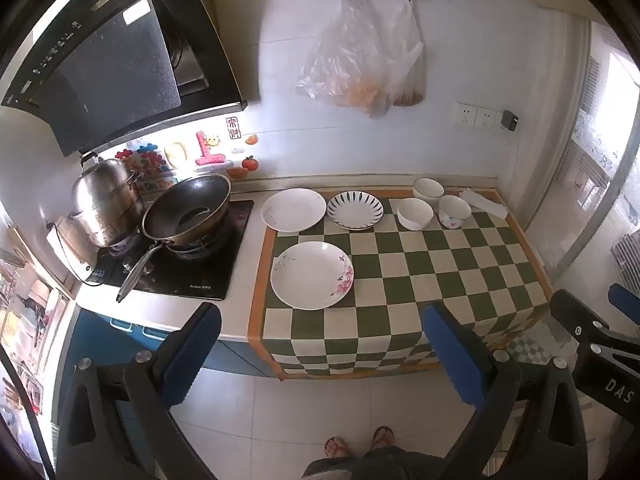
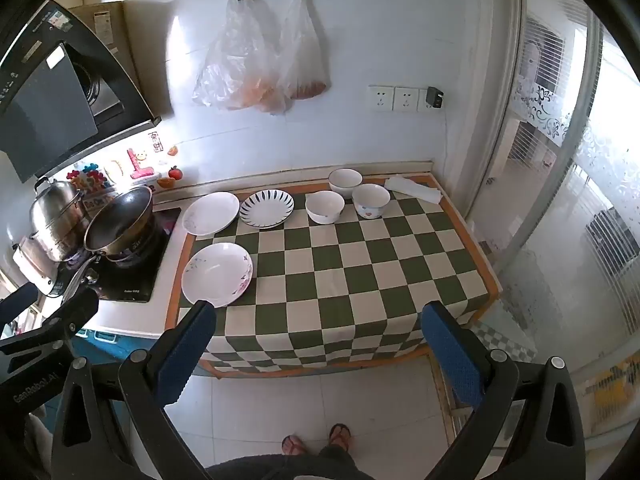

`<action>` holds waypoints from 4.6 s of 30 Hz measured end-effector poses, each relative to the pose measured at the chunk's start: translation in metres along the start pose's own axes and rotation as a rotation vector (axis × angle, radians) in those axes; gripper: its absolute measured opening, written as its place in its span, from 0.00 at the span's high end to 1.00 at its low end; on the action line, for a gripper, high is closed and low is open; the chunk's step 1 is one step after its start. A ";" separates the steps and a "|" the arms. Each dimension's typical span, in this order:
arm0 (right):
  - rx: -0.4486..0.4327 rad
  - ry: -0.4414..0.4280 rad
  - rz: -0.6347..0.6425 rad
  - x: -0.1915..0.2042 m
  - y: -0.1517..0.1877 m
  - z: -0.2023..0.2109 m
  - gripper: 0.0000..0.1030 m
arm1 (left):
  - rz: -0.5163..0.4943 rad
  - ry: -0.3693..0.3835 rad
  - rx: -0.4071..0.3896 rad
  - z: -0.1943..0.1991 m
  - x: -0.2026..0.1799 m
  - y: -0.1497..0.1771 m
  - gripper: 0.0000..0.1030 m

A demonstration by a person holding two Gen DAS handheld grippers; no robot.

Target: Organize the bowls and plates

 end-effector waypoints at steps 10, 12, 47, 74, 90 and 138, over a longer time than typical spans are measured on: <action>0.002 -0.013 -0.006 -0.001 0.000 0.000 0.00 | 0.001 0.001 0.000 -0.001 -0.001 0.000 0.00; 0.011 -0.014 -0.011 -0.002 -0.001 -0.002 0.00 | -0.002 -0.004 -0.003 -0.001 -0.001 0.001 0.00; 0.013 0.000 0.008 0.004 0.004 -0.003 0.00 | 0.005 -0.008 -0.007 0.002 0.009 0.005 0.00; 0.021 0.013 0.002 0.010 0.003 -0.016 0.00 | 0.008 -0.008 0.003 -0.001 0.015 0.012 0.00; 0.019 0.015 0.001 0.011 0.003 -0.017 0.00 | 0.007 -0.010 0.003 -0.006 0.017 0.013 0.00; 0.883 -0.539 -0.009 0.161 0.001 -0.633 0.82 | 0.282 0.119 0.714 -0.531 0.124 0.036 0.69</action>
Point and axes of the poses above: each gripper's, at about its wrist camera, not at the fingertips, and z roughly against the way its jaws point, x to its left, y to its underside, the point moved 1 cm from there along -z, roughly the way its jaws point
